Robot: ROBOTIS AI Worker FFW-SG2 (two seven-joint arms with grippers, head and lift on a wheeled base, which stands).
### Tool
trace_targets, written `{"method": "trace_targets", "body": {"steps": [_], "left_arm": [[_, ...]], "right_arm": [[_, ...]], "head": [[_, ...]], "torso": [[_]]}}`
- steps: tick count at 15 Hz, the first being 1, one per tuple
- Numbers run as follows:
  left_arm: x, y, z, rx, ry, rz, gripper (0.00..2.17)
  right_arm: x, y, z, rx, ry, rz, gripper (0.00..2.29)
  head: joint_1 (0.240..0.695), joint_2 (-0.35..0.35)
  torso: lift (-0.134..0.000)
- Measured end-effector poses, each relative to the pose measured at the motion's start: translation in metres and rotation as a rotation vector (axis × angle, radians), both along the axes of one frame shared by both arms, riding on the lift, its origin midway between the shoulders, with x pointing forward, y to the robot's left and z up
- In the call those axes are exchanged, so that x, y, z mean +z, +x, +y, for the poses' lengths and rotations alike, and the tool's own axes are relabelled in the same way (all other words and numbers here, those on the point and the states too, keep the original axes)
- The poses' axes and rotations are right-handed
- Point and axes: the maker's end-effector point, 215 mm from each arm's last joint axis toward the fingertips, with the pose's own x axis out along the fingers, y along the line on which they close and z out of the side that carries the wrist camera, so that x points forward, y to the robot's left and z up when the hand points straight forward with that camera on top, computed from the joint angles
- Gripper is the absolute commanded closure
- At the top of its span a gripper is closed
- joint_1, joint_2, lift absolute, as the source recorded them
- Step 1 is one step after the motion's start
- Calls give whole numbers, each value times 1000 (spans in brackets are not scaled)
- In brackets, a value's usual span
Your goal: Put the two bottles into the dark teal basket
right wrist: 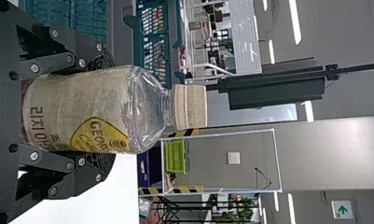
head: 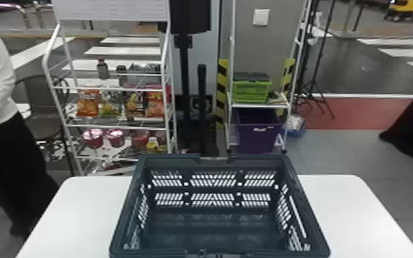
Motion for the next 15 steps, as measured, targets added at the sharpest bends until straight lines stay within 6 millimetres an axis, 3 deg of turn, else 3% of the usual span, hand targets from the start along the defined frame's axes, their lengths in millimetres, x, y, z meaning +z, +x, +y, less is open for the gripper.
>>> {"method": "trace_targets", "body": {"steps": [11,15], "left_arm": [[-13,8,-1,1,-9,58,2148],[-17,11,-7,-7,-12,73,2148]], "right_arm": [[8,-3,-5,-7,-10,-27,1717],[36,7,-4,-8,1,-80,1717]], "head": [[499,0],[499,0]], "torso": [[0],[0]]}}
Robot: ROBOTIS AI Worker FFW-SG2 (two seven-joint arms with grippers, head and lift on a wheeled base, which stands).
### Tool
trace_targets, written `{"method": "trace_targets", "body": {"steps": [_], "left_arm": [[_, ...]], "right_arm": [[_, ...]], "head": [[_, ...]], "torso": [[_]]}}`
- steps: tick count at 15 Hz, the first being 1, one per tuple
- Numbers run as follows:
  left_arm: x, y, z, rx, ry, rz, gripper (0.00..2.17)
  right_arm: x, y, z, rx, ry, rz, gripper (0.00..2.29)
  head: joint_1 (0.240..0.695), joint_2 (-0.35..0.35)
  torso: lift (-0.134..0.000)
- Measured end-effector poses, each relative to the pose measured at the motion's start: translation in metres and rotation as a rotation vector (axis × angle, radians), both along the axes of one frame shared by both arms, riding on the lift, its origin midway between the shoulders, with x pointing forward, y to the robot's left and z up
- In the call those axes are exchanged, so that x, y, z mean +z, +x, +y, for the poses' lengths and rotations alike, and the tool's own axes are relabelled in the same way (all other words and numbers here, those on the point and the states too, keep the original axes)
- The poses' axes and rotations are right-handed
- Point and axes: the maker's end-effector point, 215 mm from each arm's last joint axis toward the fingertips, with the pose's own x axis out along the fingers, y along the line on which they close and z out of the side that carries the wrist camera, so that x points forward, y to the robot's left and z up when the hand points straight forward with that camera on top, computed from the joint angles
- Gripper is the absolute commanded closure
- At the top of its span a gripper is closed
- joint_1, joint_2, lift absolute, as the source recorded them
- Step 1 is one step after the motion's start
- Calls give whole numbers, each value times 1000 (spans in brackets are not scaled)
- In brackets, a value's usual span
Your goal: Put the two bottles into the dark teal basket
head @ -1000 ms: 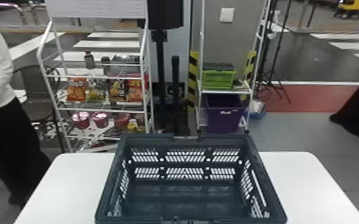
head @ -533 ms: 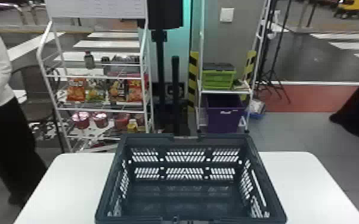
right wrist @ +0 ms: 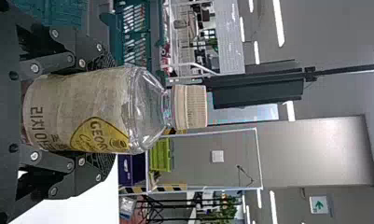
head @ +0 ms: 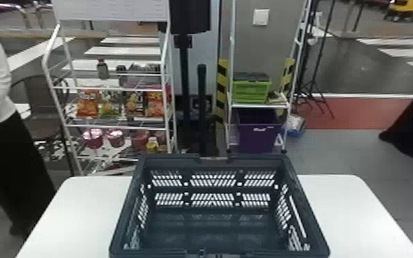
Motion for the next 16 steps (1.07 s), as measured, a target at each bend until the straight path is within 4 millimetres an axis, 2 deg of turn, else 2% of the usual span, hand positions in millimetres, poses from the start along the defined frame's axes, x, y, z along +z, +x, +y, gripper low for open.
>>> {"method": "trace_targets", "body": {"steps": [3,6,11,13,16], "left_arm": [[-4,0,1,1,-3,7,2148],[-7,3,3,-3,-6,14,2148],[-17,6,7,-14,-8,40,2148],[-21,6,8,-14,-11,48,2148],[-28,7,11,-17,-11,63,2148]], "right_arm": [[26,25,4,9,14,-27,1717],[36,63,9,8,34,17,1717],[29,125,26,4,34,153,1717],[19,147,39,15,18,228,1717],[0,180,68,63,-46,354,1717]], "head": [[499,0],[499,0],[499,0],[499,0],[499,0]], "torso": [[0],[0],[0],[0],[0]]}}
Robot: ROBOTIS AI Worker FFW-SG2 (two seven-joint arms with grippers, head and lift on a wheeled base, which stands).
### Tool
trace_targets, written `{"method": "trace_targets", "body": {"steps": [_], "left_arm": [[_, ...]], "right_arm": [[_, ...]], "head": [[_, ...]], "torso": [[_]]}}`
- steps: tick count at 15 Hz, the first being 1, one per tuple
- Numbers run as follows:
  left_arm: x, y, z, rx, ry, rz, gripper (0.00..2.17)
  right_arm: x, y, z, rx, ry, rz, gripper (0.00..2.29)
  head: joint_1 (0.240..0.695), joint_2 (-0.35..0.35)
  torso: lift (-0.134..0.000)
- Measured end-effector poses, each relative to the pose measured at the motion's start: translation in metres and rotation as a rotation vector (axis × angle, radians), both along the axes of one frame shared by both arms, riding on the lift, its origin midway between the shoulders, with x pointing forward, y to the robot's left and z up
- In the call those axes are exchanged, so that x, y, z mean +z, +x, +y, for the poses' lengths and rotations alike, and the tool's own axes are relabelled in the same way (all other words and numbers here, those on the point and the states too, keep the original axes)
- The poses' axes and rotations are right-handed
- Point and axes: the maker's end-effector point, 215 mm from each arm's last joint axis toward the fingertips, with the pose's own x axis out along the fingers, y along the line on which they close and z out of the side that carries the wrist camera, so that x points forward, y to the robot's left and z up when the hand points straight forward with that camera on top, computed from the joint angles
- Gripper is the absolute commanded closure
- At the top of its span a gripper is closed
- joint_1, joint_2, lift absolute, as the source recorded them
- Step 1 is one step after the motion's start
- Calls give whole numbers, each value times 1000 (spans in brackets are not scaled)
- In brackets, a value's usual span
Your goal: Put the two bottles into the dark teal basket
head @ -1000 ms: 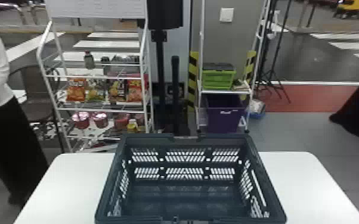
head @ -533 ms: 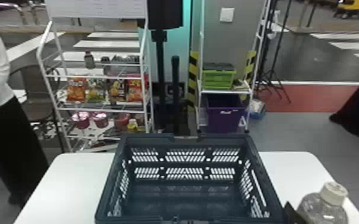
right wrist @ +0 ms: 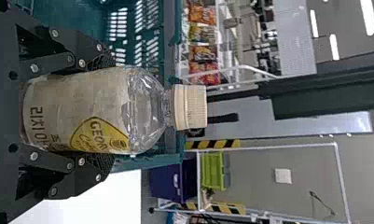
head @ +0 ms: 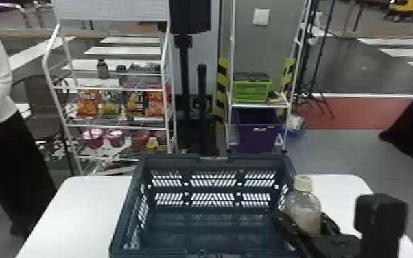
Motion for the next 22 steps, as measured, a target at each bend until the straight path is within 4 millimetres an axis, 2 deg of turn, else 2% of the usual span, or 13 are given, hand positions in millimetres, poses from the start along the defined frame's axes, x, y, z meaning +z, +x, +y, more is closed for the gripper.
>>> {"method": "trace_targets", "body": {"steps": [5,9,16,17,18,20,21,22], "left_arm": [[-16,2,7,2,0,38,2148],[-26,4,10,2,-1,55,2148],[-39,12,14,0,-5,91,2148],[-40,13,15,0,-6,95,2148],[-40,15,15,-1,-6,96,2148],[-42,18,16,1,-7,106,2148],[-43,20,16,2,-9,111,2148],[-43,21,16,2,-9,111,2148]], "right_arm": [[-21,49,58,93,-78,118,1717],[-40,70,97,146,-121,200,1717],[-86,89,100,171,-202,366,1700],[-93,91,101,176,-203,382,1615],[-96,93,102,180,-202,392,1190],[-99,97,104,186,-198,401,198],[-98,99,105,188,-198,402,2],[-96,100,105,190,-198,402,-2]], "head": [[499,0],[499,0],[499,0],[499,0],[499,0],[499,0],[499,0],[499,0]], "torso": [[0],[0],[0],[0],[0],[0],[0],[0]]}}
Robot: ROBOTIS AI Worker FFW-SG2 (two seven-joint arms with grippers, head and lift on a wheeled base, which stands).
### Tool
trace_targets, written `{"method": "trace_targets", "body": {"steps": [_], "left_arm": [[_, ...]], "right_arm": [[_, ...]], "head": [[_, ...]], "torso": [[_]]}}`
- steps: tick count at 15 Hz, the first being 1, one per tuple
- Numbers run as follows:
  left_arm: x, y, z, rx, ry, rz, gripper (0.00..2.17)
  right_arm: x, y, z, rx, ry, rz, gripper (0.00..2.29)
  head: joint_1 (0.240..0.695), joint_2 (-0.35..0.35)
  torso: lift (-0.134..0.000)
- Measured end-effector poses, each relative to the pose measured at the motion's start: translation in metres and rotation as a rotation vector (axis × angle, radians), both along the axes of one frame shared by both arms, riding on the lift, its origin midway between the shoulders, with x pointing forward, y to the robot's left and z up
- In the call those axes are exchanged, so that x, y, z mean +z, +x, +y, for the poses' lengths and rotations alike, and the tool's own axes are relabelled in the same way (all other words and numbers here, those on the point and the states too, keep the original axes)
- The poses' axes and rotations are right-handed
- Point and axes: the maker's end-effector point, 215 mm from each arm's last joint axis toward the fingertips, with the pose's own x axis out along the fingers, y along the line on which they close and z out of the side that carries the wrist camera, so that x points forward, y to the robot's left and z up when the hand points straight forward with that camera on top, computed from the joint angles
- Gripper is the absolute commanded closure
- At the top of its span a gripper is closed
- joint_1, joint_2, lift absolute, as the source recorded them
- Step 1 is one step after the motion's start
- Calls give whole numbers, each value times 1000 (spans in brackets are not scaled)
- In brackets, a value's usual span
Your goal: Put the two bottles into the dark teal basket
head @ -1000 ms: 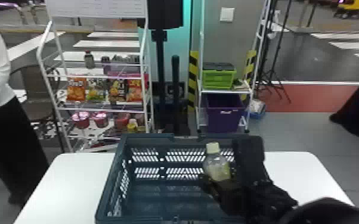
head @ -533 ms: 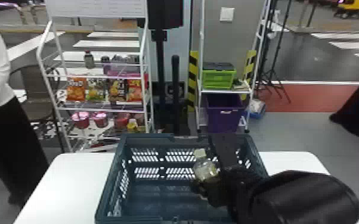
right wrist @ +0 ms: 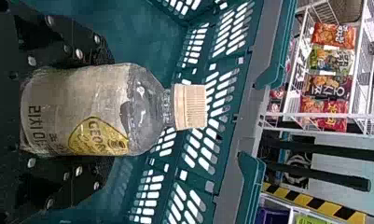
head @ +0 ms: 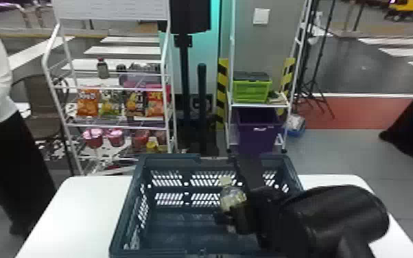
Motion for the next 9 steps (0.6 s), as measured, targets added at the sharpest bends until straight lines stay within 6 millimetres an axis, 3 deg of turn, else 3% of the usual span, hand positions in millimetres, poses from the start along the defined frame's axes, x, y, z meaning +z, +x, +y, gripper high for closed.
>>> {"method": "trace_targets", "body": {"steps": [5,9], "left_arm": [[3,6,2,5,-2,-9,2148],[12,11,2,6,-2,-34,2148]], "right_arm": [[12,6,-2,-10,16,-32,9],[58,14,11,-20,113,-217,9]], "head": [[499,0],[499,0]], "torso": [[0],[0]]}}
